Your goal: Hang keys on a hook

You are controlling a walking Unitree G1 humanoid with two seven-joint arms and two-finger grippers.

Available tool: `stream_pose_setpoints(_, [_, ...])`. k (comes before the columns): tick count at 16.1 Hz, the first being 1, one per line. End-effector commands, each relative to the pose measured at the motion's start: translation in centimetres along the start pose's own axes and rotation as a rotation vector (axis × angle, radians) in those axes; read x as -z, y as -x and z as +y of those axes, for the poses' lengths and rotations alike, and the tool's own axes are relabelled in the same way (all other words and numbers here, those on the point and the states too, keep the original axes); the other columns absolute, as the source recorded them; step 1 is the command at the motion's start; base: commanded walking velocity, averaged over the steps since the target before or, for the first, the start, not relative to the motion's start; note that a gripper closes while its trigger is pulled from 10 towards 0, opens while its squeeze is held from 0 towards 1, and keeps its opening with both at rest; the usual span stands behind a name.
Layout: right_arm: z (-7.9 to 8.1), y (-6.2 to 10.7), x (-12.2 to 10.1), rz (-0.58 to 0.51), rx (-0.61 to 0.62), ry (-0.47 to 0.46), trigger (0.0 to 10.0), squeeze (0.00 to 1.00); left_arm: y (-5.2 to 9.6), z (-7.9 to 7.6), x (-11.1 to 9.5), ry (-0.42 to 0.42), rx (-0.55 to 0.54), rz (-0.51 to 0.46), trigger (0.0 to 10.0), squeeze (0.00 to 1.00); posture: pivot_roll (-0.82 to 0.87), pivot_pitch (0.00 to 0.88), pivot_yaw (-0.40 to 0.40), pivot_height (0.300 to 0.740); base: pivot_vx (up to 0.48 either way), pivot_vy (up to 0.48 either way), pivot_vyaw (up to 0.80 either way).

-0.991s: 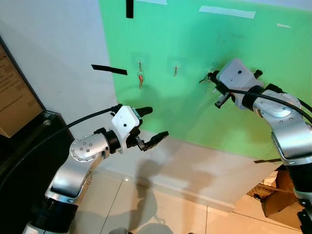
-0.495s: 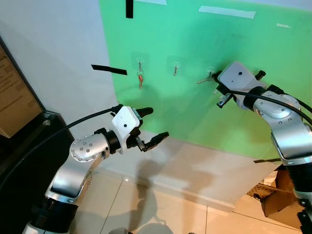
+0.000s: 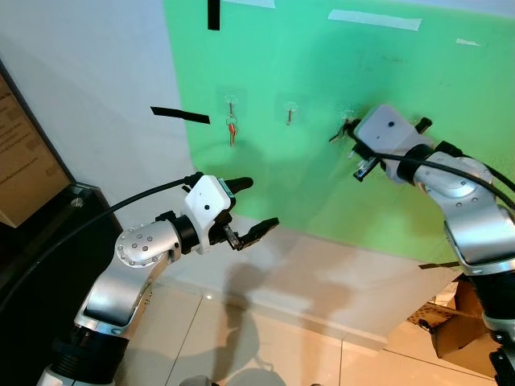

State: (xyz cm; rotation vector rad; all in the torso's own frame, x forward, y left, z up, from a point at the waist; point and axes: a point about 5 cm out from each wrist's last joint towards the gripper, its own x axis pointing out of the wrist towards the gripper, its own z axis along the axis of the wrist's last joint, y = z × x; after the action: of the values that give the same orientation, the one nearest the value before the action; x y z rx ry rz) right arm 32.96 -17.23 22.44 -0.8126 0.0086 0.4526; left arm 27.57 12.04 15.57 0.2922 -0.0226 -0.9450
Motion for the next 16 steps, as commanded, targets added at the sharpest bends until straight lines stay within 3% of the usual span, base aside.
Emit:
stream_pose_setpoints(1, [0.1,0.1,0.1,0.000,-0.001,0.019,10.0,0.00,0.0,-0.1,-0.6,-0.028,0.013,-0.010,10.0,0.00,0.04,0.000,0.010,0.740,0.000,0.000,0.00])
stream_pose_setpoints(9, [-1.1,-0.1,0.5,0.035,0.074,0.045,10.0,0.00,-0.1,-0.1,-0.6,-0.029,0.010,-0.010,10.0,0.00,0.04,0.000,0.009,0.740,0.000,0.000,0.00])
stream_pose_setpoints(16, [0.3,0.0,0.5,0.026,0.026,0.087,10.0,0.00,-0.1,-0.1,-0.6,-0.033,0.010,-0.012,10.0,0.00,0.04,0.000,0.010,0.740,0.000,0.000,0.00])
